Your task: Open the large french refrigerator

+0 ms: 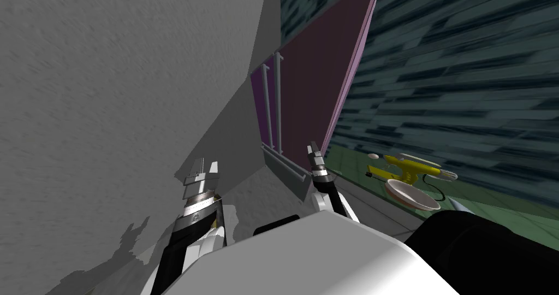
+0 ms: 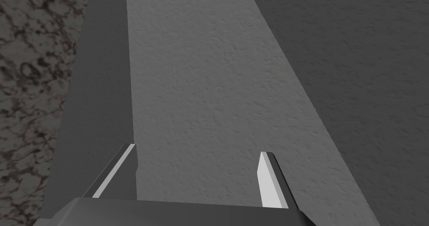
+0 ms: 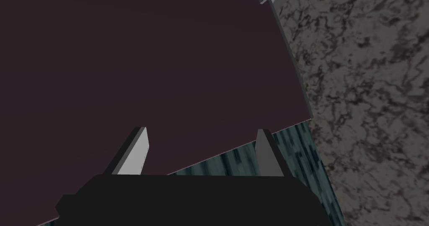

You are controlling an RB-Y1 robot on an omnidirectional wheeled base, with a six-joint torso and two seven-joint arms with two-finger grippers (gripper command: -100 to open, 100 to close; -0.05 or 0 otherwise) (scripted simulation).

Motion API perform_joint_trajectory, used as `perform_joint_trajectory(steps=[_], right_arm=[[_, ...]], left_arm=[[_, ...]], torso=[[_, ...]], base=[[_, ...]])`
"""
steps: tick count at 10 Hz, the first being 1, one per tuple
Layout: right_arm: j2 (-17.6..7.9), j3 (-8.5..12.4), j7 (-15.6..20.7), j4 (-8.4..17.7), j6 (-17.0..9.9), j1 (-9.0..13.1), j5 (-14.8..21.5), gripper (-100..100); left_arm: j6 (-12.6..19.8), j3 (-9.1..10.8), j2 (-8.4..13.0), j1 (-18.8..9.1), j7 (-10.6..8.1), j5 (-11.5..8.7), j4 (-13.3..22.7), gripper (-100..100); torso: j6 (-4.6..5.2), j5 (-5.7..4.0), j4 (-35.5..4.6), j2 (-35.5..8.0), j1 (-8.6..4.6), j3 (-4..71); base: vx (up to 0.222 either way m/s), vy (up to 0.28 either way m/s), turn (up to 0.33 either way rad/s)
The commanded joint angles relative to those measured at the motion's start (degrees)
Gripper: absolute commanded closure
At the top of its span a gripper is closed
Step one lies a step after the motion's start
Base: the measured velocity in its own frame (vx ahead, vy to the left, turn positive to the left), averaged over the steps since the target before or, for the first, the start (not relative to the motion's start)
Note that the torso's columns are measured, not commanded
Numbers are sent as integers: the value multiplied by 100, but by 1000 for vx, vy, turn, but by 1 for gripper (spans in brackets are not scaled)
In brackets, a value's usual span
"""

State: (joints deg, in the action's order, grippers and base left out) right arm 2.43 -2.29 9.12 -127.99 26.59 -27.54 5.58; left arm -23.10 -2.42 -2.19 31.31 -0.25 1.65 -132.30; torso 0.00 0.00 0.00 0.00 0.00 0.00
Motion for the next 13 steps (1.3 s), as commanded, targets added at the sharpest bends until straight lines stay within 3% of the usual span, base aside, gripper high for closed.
perform_joint_trajectory(steps=[1,9,10,13], right_arm=[[0,0,0,0,0,0,0,0],[0,0,0,-2,1,0,0,0],[-262,24,59,29,25,18,46,-100],[-762,120,292,143,123,88,228,-100]], left_arm=[[0,0,0,0,0,0,0,0],[-1,0,0,0,0,0,-2,0],[-1,0,0,0,0,0,-2,0],[0,0,0,1,0,0,1,0]], torso=[[0,0,-235,-232,0,467],[0,0,-3537,-3539,0,7073],[0,0,-3960,-3962,0,7919],[0,0,-4220,-4217,1,8455]], base=[[0,0,0],[0,0,0],[14,1,5],[28,7,9]])
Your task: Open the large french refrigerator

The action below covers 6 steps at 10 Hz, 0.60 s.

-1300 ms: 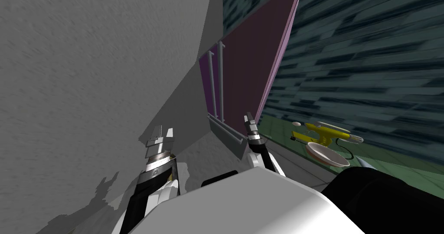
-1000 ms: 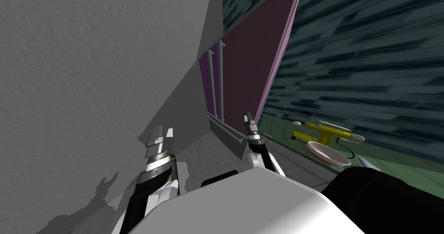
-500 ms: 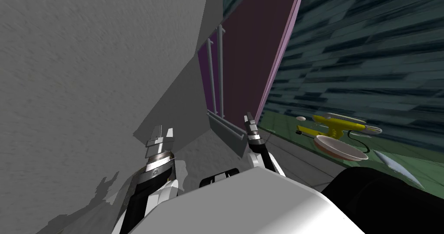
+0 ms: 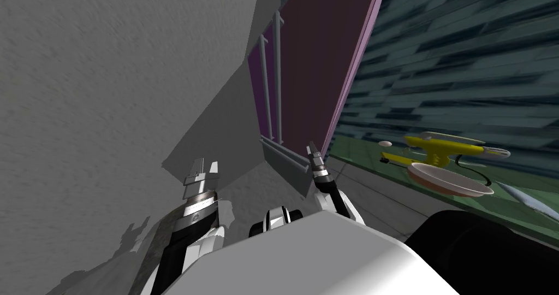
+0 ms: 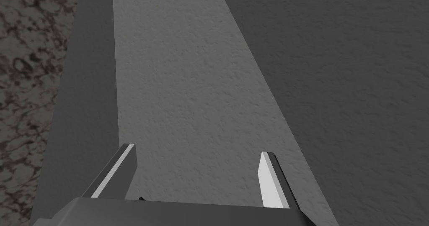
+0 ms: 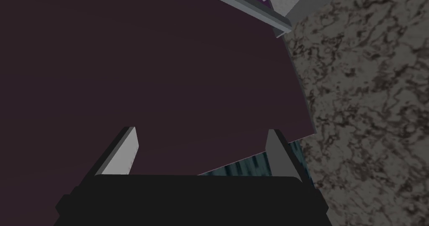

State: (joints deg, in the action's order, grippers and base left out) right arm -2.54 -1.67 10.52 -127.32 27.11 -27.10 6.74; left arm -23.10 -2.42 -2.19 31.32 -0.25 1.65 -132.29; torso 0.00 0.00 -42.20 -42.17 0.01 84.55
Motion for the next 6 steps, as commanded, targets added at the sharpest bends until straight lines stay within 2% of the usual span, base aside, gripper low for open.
perform_joint_trajectory(steps=[1,6], right_arm=[[-399,104,267,128,119,78,200,-100],[-850,438,1043,492,468,312,842,-100]], left_arm=[[0,0,0,0,0,0,0,0],[0,0,0,1,0,0,0,0]], torso=[[0,0,-5,-4,0,5],[0,-2,-8,-8,-7,4]], base=[[47,12,16],[70,13,22]])
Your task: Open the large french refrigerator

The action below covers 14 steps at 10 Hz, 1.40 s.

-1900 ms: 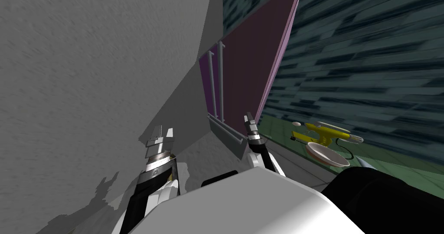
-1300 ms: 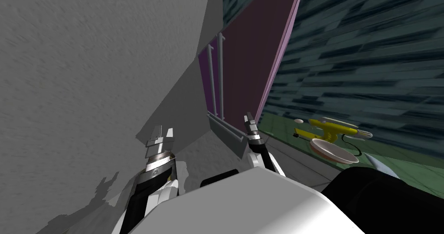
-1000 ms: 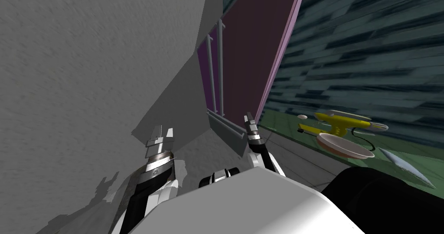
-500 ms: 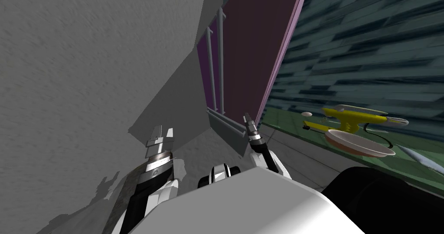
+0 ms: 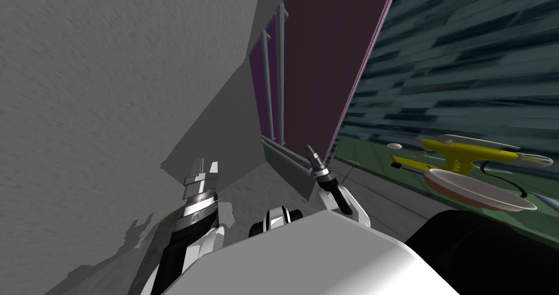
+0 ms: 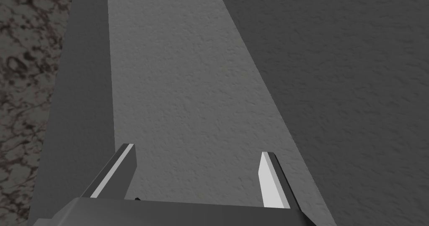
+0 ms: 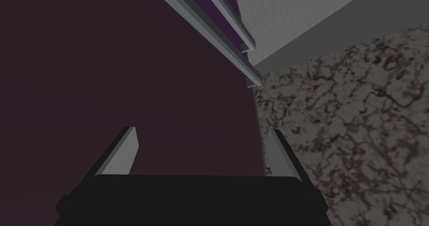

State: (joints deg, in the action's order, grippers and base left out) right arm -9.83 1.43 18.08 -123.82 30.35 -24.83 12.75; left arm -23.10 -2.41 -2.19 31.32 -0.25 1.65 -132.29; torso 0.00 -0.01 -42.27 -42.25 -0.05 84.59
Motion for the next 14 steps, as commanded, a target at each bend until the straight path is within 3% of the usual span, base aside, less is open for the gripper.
perform_joint_trajectory(steps=[1,6,9,11,14], right_arm=[[-121,128,329,141,144,86,241,-100],[-307,505,1125,552,525,336,957,-100],[-334,610,1467,668,629,403,1158,-100],[-369,827,1844,911,842,540,1550,-100],[-379,939,2218,1037,949,609,1782,-100]], left_arm=[[0,0,0,0,0,0,0,0],[0,0,0,0,0,0,0,0],[0,0,0,0,0,0,0,0],[0,0,0,0,0,0,0,0],[0,0,0,0,0,0,0,0]], torso=[[-1,1,0,0,4,0],[0,1,-1,-2,4,-1],[0,1,0,2,4,1],[-1,2,-2,-7,7,-4],[0,2,-3,-9,6,-6]], base=[[54,4,20],[55,8,32],[71,4,14],[83,8,26],[57,12,39]])
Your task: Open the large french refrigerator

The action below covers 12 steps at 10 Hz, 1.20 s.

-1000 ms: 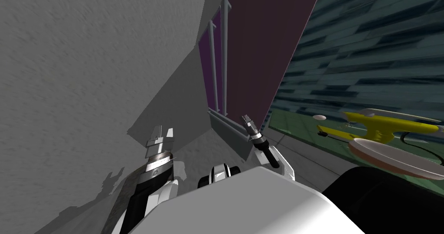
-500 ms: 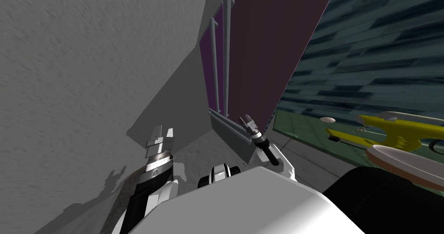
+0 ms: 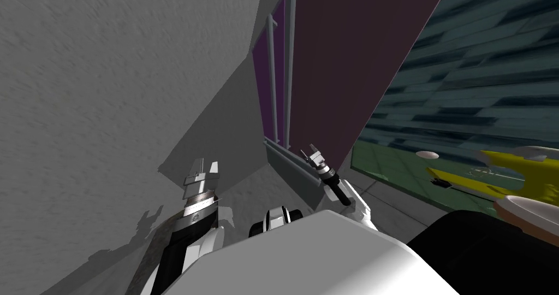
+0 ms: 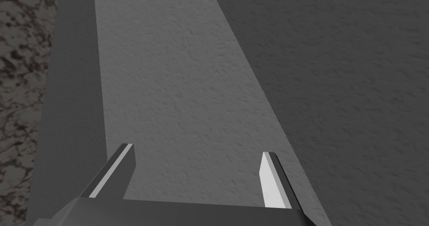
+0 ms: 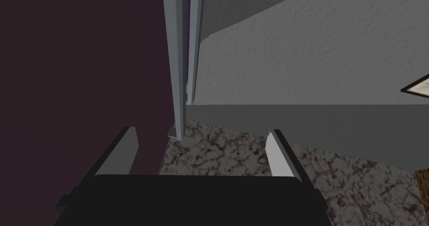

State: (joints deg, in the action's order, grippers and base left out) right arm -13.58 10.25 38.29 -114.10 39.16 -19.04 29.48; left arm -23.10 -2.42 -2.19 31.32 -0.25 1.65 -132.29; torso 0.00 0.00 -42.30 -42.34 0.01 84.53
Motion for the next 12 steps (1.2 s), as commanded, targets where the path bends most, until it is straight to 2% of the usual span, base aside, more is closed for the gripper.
perform_joint_trajectory(steps=[1,2,3,4,6,7,8,9,10,11,12], right_arm=[[-10,171,412,195,176,98,322,-100],[-10,171,451,195,176,98,322,-100],[-15,285,686,328,283,166,537,-100],[-15,285,703,328,283,166,537,-100],[-15,517,1089,604,496,300,937,-100],[-15,517,1206,604,496,300,972,-100],[-11,635,1393,747,601,367,1191,-100],[-11,635,1455,747,601,367,1191,-100],[-3,753,1666,892,705,432,1410,-100],[-3,753,1703,892,705,432,1410,-100],[8,872,1936,1039,808,497,1630,-100]], left_arm=[[0,0,0,0,0,0,0,0],[0,0,0,0,0,0,0,0],[0,0,0,0,0,0,0,0],[0,0,0,1,0,0,0,0],[0,0,0,0,0,0,0,0],[0,0,0,1,0,0,0,0],[0,0,0,0,0,0,0,0],[0,0,0,0,0,0,0,0],[0,0,0,0,0,0,0,0],[0,0,0,0,0,0,0,0],[0,0,0,0,0,0,0,0]], torso=[[0,0,1,2,0,2],[1,-1,2,6,-4,4],[1,-1,3,7,-4,6],[0,0,3,10,3,7],[-1,1,3,8,5,6],[0,-1,5,15,-2,10],[0,-2,3,5,-9,5],[0,-3,0,-3,-8,-1],[1,-2,-2,-8,-5,-4],[0,-1,0,0,-2,0],[0,0,1,1,0,2]], base=[[63,6,1],[68,3,-46],[80,23,-45],[73,40,-22],[100,37,29],[91,16,10],[71,10,21],[53,4,9],[64,6,15],[53,7,9],[62,6,19]])
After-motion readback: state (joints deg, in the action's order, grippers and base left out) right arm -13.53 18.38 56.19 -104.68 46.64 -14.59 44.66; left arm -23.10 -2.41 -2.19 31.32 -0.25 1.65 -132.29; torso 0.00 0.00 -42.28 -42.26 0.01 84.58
